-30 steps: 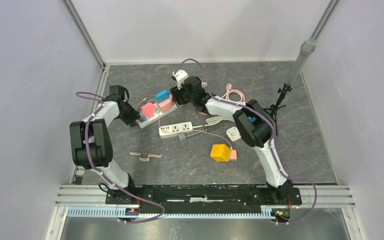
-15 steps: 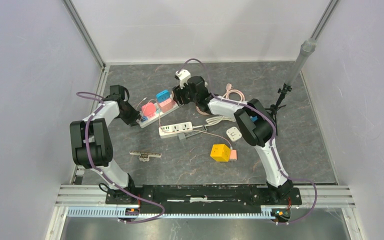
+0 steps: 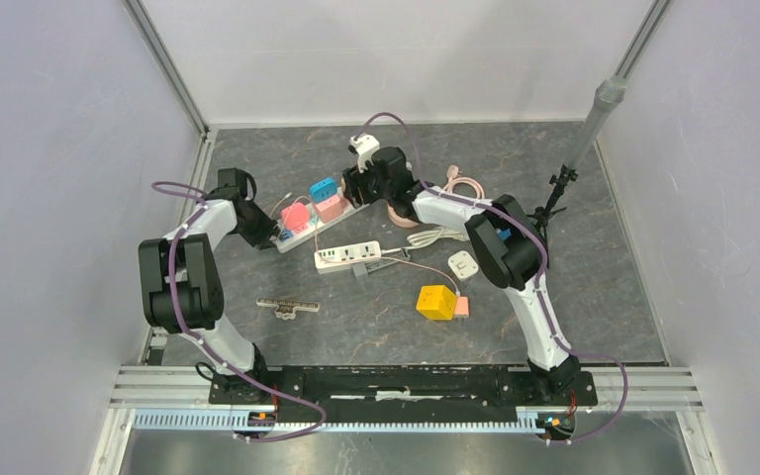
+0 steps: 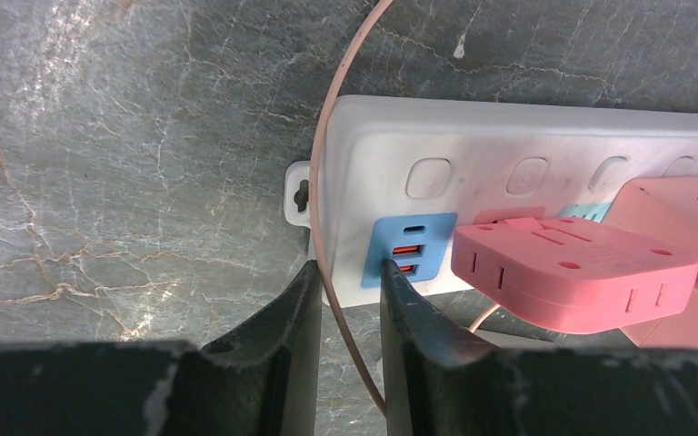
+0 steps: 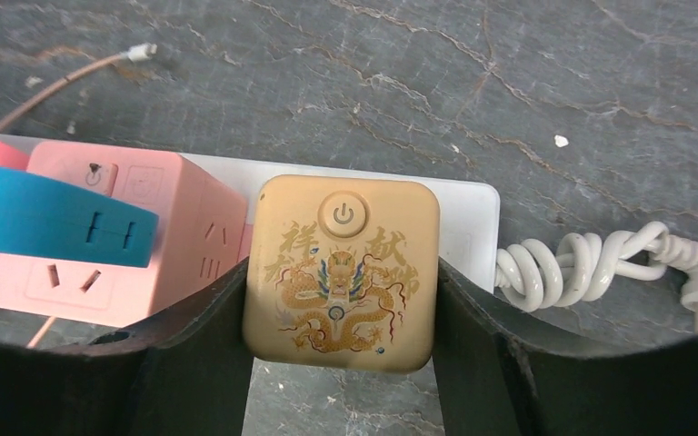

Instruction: Pull the plug off the socket

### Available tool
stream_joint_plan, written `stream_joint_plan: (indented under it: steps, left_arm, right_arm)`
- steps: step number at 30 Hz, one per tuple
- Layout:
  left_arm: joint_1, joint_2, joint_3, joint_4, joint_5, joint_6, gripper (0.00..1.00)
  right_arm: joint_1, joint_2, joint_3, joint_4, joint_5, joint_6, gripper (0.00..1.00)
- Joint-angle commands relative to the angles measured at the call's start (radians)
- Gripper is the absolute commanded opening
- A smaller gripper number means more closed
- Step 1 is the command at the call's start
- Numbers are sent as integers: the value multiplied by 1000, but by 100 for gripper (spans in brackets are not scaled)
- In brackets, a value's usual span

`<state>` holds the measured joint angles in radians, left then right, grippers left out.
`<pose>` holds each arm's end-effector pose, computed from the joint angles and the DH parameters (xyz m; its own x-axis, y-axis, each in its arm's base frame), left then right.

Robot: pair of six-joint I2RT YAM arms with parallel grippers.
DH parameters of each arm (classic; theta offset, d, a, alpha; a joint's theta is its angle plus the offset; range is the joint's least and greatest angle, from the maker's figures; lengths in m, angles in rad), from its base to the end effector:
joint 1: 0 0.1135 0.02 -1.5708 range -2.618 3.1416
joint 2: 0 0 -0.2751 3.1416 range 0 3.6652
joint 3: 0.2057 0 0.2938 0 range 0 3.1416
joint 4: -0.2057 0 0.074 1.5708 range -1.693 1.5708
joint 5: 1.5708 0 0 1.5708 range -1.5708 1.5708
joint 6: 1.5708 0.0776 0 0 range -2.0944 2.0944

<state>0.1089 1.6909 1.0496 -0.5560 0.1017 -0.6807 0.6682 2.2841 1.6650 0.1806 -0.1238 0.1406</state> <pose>0.3731 0.0329 0.1219 -0.6744 -0.7035 -0.2241 -0.6379 0.7080 -0.3031 0.4696 0.3828 0.1394 -0.4284 -0.1610 -0.8891 -0.6489 0.7395 0.1788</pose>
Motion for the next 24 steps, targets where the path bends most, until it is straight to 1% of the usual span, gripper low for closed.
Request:
stream_joint_plan:
  steps: [1,3,4,8,10,12,17,20,24]
  left_arm:
    - [-5,84,-63,-56,-127,13,31]
    - [-4,80,-65,-56,-128,13,31]
    - [-4,80,-65,-56,-128,13,31]
    - [-5,79,-65,-56,-128,15,31]
    - [-5,76,-65,-56,-127,16,31]
    - [-5,78,-65,-56,-132,20,31]
    - [-5,70,-65,-56,-136,24,31]
    - [-5,69,-66,-56,-137,25,31]
    - [-5,73,-65,-55,-132,24,31]
  right_arm:
    - [73,-48,67,-54,53,-107,0]
    - [61,-67,58,-42,57,-93,0]
    - [46,-77,49,-20,34,-63,0]
    - [-39,-113,-15,126,-113,153,0]
    - [-55,-118,-32,158,-133,211,0]
    - [-41,-119,-25,146,-124,200,0]
    - [17,-125,4,63,-33,75,0]
    - [21,-151,23,22,57,-11,0]
    - [19,-221,-8,18,213,-118,0]
